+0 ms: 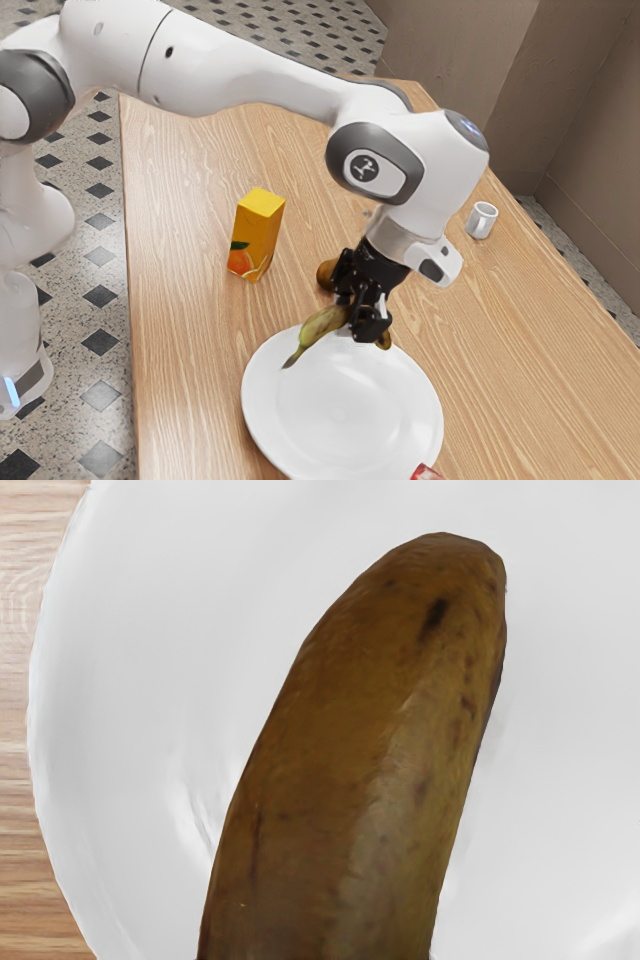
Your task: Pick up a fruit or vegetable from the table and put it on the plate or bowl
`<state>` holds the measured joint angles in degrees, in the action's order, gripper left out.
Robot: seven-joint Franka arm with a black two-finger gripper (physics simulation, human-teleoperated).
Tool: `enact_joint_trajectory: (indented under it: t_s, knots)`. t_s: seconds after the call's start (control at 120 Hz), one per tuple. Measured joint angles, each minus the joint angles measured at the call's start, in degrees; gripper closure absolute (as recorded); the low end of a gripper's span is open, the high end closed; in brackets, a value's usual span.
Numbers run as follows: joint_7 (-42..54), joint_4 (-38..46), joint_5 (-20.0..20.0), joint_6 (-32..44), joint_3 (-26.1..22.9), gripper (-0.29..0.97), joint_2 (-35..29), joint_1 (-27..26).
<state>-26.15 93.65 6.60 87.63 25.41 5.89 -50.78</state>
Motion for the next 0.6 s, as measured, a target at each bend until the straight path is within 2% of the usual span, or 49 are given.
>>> enact_joint_trajectory:
  t_s: [0.333, 0.458, 0.6]
  knots:
    - [-0.95, -0.44, 1.77, 2.95, -0.91, 0.53, 3.33, -0.07]
    - [-1.09, -0.46, 2.26, 5.54, -1.25, 0.24, 4.79, -0.76]
    - [-1.0, -0.86, 1.6, 8.35, -0.74, 0.09, 5.09, -0.41]
